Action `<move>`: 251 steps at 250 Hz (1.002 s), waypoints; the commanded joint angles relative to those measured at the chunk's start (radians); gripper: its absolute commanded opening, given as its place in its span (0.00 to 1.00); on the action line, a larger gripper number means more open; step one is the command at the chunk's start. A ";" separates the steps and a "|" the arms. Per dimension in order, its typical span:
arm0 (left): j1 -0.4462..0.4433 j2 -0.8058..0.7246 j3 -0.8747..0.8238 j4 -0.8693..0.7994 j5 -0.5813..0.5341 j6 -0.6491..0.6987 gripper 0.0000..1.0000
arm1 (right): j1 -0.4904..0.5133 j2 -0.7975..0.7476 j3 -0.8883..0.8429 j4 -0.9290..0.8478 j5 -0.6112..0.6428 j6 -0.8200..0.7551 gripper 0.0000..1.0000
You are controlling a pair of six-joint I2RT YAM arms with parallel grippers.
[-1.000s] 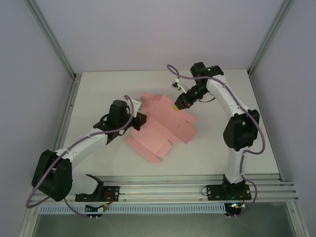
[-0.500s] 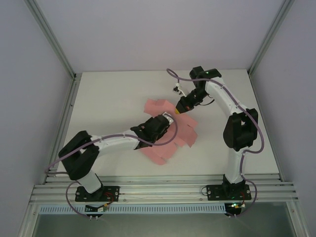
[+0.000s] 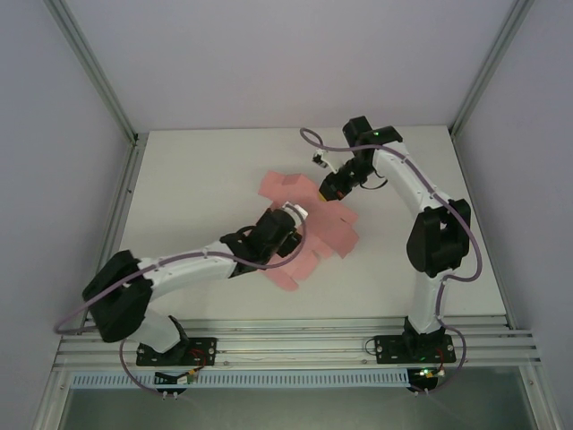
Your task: Assemble paper box
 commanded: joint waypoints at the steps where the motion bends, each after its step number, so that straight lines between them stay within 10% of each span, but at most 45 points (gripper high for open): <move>1: 0.045 -0.123 -0.067 0.024 0.145 -0.109 0.88 | 0.032 -0.030 -0.050 0.101 0.153 -0.086 0.00; 79: 0.313 -0.426 -0.182 -0.043 0.107 -0.436 1.00 | 0.144 -0.171 -0.281 0.441 0.473 -0.329 0.00; 132: 0.450 -0.385 -0.173 -0.128 0.040 -0.600 1.00 | 0.235 -0.208 -0.457 0.710 0.725 -0.406 0.00; 251: 0.599 -0.229 -0.171 0.003 0.166 -0.695 1.00 | 0.267 -0.261 -0.613 1.150 0.827 -0.651 0.00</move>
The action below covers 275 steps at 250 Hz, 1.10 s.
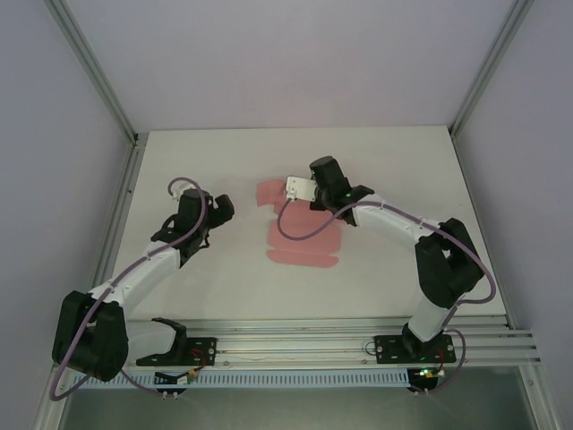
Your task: Assemble paper box
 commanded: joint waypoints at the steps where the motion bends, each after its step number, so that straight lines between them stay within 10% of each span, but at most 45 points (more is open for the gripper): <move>1: 0.010 0.010 0.007 0.053 0.021 -0.012 1.00 | 0.005 -0.022 0.002 0.125 0.026 -0.073 0.00; 275: 0.037 0.139 0.028 0.071 0.072 -0.025 1.00 | 0.121 0.108 -0.387 0.665 0.188 -0.086 0.00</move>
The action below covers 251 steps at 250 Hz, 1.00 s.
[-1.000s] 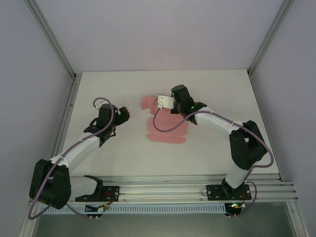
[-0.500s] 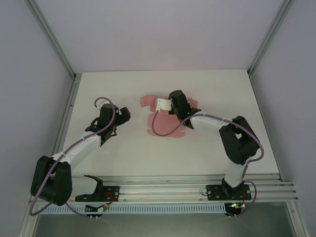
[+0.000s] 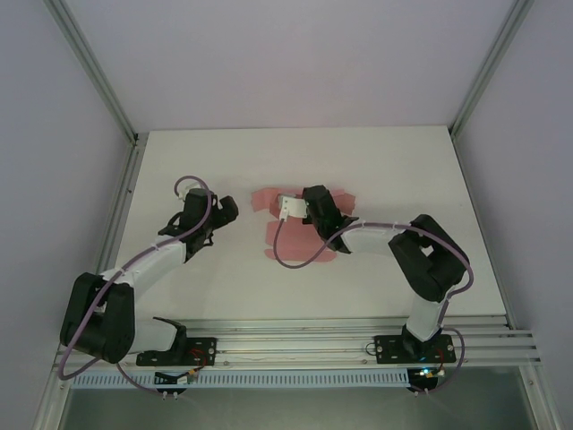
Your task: Assemble paper box
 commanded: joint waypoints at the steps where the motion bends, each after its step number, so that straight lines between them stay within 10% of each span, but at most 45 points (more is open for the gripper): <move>1: 0.020 0.032 0.028 0.017 0.028 -0.010 1.00 | 0.024 0.019 -0.088 0.055 0.019 0.012 0.00; 145: 0.086 0.416 0.300 0.073 0.175 0.075 0.96 | 0.067 0.009 -0.158 0.140 0.052 -0.005 0.00; 251: 0.067 0.540 0.317 0.229 0.655 0.206 0.78 | 0.054 0.018 -0.104 0.054 0.026 0.041 0.00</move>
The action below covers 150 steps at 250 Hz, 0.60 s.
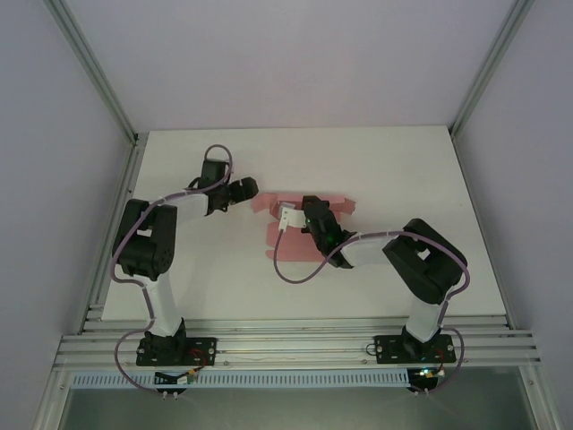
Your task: Assemble paper box
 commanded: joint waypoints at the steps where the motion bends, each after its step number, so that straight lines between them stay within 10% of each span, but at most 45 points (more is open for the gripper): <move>1: -0.012 -0.056 -0.102 0.111 0.186 0.039 0.78 | -0.003 0.020 0.009 -0.138 -0.056 0.056 0.00; 150: -0.121 -0.071 -0.141 0.200 0.436 0.179 0.51 | -0.009 0.006 0.020 -0.194 -0.060 0.102 0.00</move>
